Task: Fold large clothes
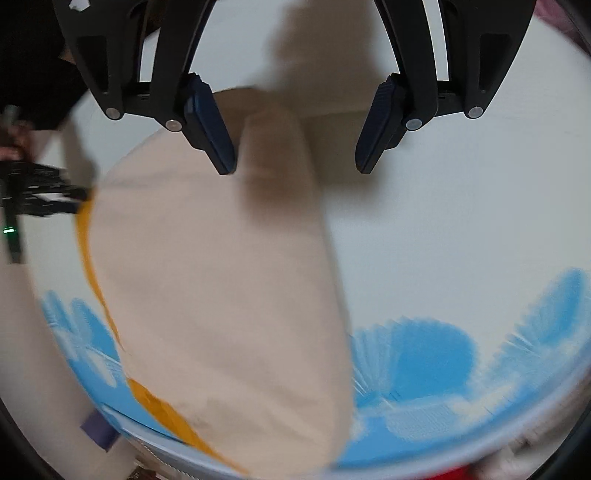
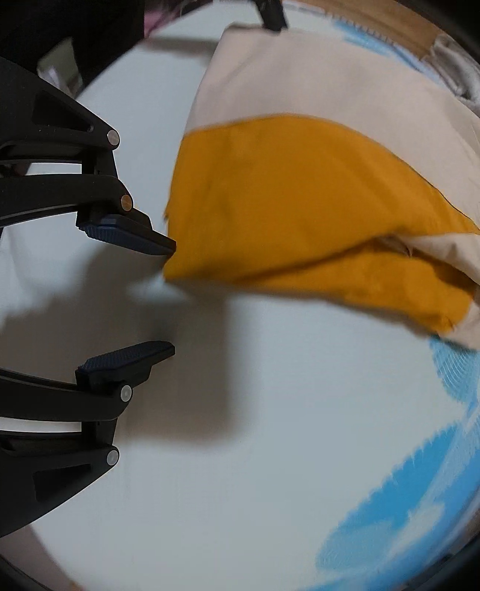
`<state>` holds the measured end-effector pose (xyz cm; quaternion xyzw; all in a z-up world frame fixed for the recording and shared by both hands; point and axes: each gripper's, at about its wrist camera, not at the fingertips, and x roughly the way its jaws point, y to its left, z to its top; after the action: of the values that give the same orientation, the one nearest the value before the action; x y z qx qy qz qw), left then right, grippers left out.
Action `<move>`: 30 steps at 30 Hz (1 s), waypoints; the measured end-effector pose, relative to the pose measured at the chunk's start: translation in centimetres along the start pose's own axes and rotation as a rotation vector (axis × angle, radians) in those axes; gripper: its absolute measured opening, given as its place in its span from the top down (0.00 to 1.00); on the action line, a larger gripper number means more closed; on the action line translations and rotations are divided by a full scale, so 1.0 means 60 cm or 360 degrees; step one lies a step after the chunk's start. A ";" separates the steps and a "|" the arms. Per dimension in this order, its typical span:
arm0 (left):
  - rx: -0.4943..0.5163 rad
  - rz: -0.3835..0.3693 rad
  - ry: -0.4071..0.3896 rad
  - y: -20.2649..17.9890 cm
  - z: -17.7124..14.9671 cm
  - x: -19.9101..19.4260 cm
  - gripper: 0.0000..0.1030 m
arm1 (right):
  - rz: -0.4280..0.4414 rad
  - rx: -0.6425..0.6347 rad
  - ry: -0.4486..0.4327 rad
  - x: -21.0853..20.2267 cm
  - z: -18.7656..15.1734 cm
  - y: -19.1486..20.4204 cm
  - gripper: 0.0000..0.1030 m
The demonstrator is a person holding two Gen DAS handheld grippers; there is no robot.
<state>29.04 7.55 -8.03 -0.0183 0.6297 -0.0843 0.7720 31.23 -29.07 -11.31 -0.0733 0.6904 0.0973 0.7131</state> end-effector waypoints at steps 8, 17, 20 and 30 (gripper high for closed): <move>-0.0030 0.0183 -0.0401 -0.051 -0.111 -0.128 0.14 | -0.0091 0.0184 -0.0809 -0.203 -0.082 0.028 0.51; -0.0137 0.0145 -0.0730 -0.129 -0.264 -0.196 0.01 | -0.0118 0.0087 -0.1255 -0.300 -0.257 0.181 0.05; -0.0211 0.0125 -0.0728 -0.144 -0.298 -0.189 0.01 | -0.0127 0.0110 -0.1175 -0.288 -0.288 0.216 0.04; -0.0168 0.0109 -0.0688 -0.175 -0.282 -0.158 0.01 | -0.0177 0.0037 -0.1132 -0.242 -0.293 0.264 0.04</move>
<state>9.61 -0.03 -0.92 -0.0549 0.4535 -0.0192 0.8894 9.95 -18.48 3.04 -0.0642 0.3951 0.0699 0.9137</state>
